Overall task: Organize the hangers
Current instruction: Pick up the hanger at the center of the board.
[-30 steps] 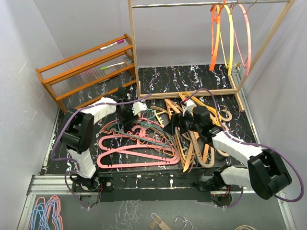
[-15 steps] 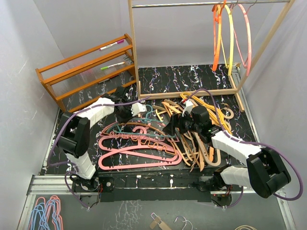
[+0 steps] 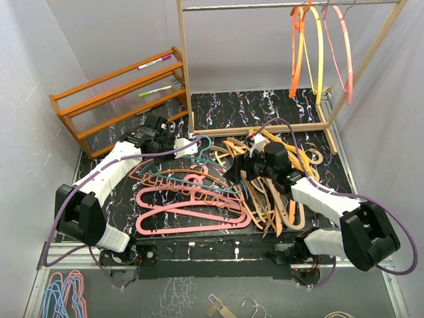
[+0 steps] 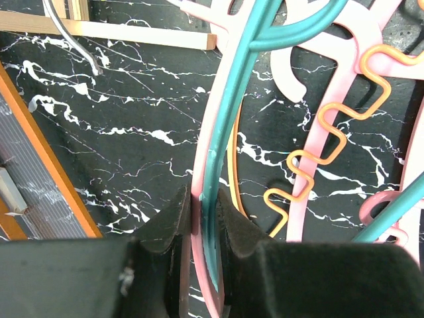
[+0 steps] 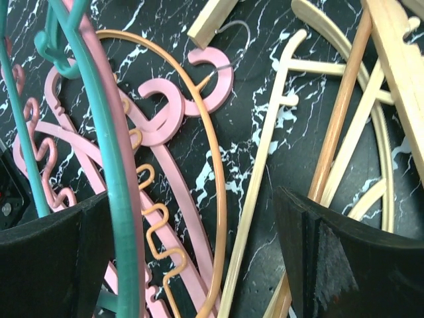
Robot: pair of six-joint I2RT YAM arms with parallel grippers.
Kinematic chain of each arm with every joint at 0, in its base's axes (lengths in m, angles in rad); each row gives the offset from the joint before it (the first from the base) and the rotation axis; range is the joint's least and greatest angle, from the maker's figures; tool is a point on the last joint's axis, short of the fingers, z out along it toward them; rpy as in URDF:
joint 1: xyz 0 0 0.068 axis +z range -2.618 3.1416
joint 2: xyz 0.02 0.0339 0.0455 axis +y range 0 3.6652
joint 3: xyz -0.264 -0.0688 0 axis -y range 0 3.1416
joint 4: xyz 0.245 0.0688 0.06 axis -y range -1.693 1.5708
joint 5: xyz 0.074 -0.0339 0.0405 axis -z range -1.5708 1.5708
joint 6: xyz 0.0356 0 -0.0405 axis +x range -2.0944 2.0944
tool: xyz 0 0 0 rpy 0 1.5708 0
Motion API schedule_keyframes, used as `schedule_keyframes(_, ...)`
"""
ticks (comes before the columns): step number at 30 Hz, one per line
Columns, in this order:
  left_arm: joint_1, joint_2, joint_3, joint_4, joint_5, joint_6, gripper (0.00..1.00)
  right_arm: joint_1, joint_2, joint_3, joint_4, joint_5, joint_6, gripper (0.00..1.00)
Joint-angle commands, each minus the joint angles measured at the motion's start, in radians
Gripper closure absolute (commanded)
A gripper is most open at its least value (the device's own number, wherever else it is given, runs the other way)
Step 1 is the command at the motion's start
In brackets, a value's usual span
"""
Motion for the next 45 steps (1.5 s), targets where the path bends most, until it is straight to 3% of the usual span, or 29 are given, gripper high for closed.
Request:
schedule_keyframes(1,0.007,-0.031,0.007,-0.020,0.045,0.028,1.00,0.000,0.015,0.072,0.050,-0.002,-0.024,0.07)
schedule_keyframes(9,0.008,-0.024,-0.007,0.014,0.025,0.028,1.00,-0.001,0.014,0.063,0.047,-0.045,-0.014,0.48)
schedule_keyframes(11,0.008,-0.021,-0.008,0.020,0.022,0.029,1.00,0.000,0.019,0.063,0.048,-0.055,-0.012,0.62)
schedule_keyframes(14,0.008,-0.013,-0.012,0.026,0.016,0.030,1.00,-0.001,0.021,0.064,0.048,-0.053,-0.005,0.91)
schedule_keyframes(17,0.008,-0.009,-0.030,0.052,0.001,0.021,0.99,-0.002,0.008,0.063,0.050,-0.046,-0.002,0.92)
schedule_keyframes(18,0.008,-0.007,-0.039,0.065,-0.014,0.009,0.83,-0.001,0.000,0.062,0.051,-0.042,0.000,0.92)
schedule_keyframes(21,0.008,0.003,-0.039,0.073,-0.045,-0.031,0.10,-0.001,-0.026,0.055,0.054,-0.034,0.005,0.92)
schedule_keyframes(22,0.008,0.004,-0.031,0.067,-0.048,-0.043,0.04,-0.001,-0.035,0.053,0.055,-0.027,0.007,0.92)
schedule_keyframes(27,-0.025,0.006,0.102,-0.039,-0.147,-0.153,0.03,-0.001,-0.090,0.038,0.046,0.009,0.025,0.92)
schedule_keyframes(32,-0.026,-0.014,0.266,-0.153,-0.150,-0.241,0.03,-0.001,-0.152,0.076,-0.035,0.051,0.010,0.92)
schedule_keyframes(36,-0.026,-0.027,0.235,-0.150,-0.125,-0.317,0.03,-0.001,-0.221,0.091,-0.062,0.118,-0.033,0.92)
schedule_keyframes(40,-0.026,-0.047,0.197,-0.083,-0.106,-0.422,0.03,0.000,-0.300,0.038,0.024,0.143,-0.042,0.92)
schedule_keyframes(45,-0.016,-0.011,0.443,-0.139,-0.211,-0.504,0.03,0.003,-0.277,0.207,-0.175,0.210,-0.129,0.92)
